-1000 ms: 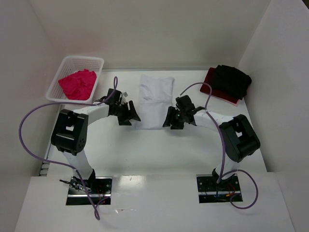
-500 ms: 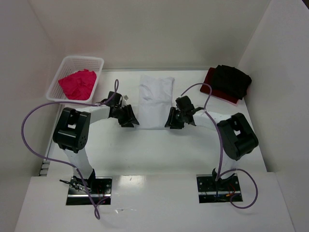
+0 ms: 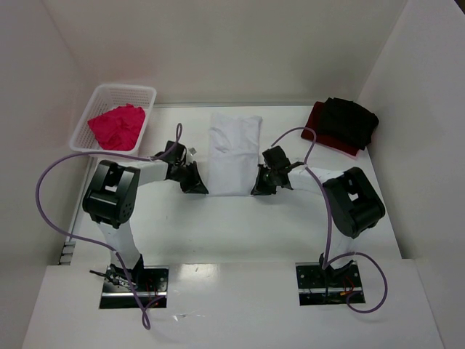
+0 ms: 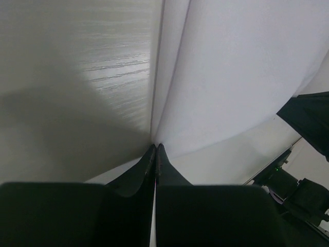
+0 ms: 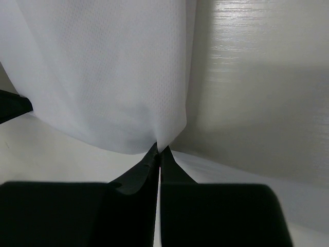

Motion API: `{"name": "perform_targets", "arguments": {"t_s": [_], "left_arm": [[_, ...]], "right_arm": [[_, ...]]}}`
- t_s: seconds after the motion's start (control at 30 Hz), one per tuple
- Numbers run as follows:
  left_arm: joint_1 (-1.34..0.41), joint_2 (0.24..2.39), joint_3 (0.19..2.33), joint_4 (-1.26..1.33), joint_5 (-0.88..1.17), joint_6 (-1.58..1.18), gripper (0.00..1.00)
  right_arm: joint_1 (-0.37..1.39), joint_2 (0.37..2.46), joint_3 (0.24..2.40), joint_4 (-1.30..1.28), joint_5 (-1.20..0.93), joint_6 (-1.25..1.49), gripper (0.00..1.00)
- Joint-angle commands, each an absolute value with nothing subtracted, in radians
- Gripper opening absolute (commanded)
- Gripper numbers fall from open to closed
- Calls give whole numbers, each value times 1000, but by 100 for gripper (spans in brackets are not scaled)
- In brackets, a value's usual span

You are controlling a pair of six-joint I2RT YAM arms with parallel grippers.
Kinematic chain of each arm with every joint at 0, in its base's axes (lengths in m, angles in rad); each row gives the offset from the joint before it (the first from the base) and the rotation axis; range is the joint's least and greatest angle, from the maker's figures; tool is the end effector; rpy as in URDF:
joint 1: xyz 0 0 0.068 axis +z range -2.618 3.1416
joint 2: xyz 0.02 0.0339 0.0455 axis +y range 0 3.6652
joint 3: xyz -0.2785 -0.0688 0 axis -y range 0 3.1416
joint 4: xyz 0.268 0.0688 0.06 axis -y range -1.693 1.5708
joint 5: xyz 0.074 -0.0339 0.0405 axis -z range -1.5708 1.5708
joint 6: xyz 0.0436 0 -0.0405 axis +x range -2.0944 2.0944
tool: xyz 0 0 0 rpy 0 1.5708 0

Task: Fold and stack the t-shirts
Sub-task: Grab one side of the 2/3 rectangular tshirt with both arms, then fold the long partially folded tshirt into a neat square

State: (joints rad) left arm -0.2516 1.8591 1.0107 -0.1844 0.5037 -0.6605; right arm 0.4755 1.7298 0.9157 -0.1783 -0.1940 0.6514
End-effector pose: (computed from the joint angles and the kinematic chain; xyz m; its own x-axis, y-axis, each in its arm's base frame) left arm 0.3617 -0.1147 0.1228 -0.9375 -0.3138 -0.1504 -0.1489 0.7524 -0.6417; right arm 0.3123 0.1702 0.1370 -0.9212 0.1948 -0.3369 0.0196 0.8878 0.4598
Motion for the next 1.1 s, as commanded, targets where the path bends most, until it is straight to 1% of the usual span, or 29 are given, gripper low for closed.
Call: {"name": "perform_targets", "arguments": {"t_s": [0.0,0.1,0.3,0.4,0.5,0.63,0.7,0.8,0.9,1.0,1.07], "left_arm": [[-276,1871,1003,-176,500,-652,0],[-287,1836,985,-187,491,-661,0],[-330,1723,905,-215,417,-681,0],[-363,1688,845,-224,397,-724,0],[-406,1620,810,-236,364,-767,0],[-434,1456,799,-316,312,-801,0],[-434,1363,813,-363,289,-813,0],[-434,1315,874,-420,264,-813,0],[-407,1336,940,-440,276,-801,0],[-379,1376,1014,-452,276,-758,0],[-330,1402,1093,-453,276,-723,0]], "right_arm": [[486,1703,937,-147,-160,646,0],[486,1675,925,-160,-160,658,0],[518,1547,802,-140,-140,695,0],[544,1537,767,-140,-130,715,0],[589,1497,753,-155,-140,738,0],[641,1382,718,-192,-104,773,0],[641,1303,718,-225,-95,798,0],[641,1215,739,-262,-52,798,0],[641,1230,819,-290,-20,762,0],[621,1300,917,-299,-11,723,0],[592,1339,991,-299,-11,695,0]]}}
